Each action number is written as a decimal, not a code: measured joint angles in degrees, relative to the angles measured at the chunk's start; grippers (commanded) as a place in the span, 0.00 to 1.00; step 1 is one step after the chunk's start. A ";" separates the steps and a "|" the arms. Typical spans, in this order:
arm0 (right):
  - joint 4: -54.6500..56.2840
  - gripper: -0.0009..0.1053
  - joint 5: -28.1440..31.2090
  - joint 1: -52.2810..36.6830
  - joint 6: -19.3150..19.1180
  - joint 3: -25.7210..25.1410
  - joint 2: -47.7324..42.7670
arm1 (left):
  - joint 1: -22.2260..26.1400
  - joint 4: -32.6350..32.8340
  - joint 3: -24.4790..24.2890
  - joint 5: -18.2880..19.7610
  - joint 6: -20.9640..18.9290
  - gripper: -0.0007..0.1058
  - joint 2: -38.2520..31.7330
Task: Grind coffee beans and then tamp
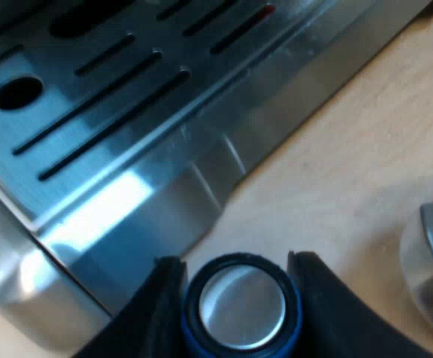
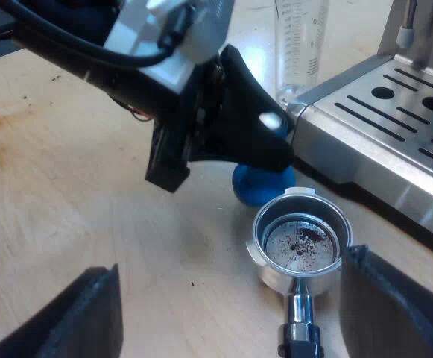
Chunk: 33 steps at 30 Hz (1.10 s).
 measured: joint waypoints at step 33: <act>9.61 0.60 -3.29 0.00 7.32 -4.37 0.00 | 0.05 8.14 -0.12 -0.58 -0.72 0.74 -33.51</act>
